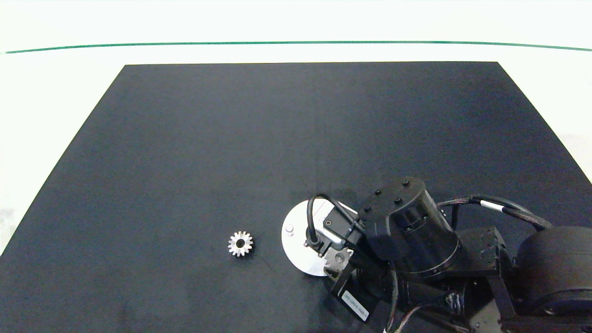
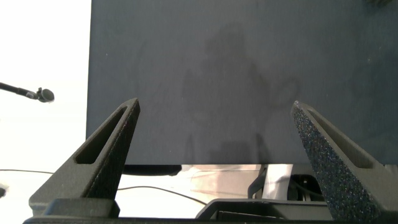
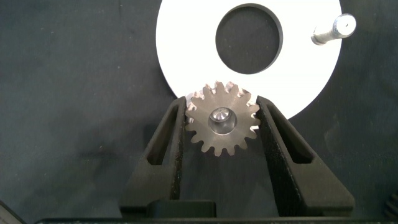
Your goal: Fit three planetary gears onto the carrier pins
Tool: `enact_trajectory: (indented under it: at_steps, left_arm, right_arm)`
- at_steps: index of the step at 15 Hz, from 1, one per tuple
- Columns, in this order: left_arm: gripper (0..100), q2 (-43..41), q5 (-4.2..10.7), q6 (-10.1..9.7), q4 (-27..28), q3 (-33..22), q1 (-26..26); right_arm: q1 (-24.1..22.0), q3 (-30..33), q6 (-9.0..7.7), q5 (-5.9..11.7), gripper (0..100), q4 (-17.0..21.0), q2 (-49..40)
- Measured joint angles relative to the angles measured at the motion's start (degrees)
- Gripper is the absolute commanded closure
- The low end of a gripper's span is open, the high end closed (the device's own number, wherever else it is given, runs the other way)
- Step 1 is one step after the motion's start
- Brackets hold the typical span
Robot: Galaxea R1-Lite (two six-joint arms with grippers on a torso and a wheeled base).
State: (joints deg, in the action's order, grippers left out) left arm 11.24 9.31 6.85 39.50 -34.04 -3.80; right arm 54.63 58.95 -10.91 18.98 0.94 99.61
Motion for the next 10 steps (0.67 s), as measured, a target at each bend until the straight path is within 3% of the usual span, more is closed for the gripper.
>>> enact_trajectory:
  at_steps: [4,5,10]
  left_arm:
    - [0,0.0,0.02,0.01,0.0,-0.4,-0.1]
    - [0,0.0,0.02,0.01,0.0,-0.4,-0.1]
    - [0,0.2,0.0,0.04,0.0,-0.8,-0.2]
  right_arm:
    - [0.0,0.5,0.02,0.0,87,0.0,0.5]
    - [-0.1,0.5,0.06,0.0,0,0.0,0.7]
    - [-0.1,1.1,0.09,0.09,0,-0.4,1.7]
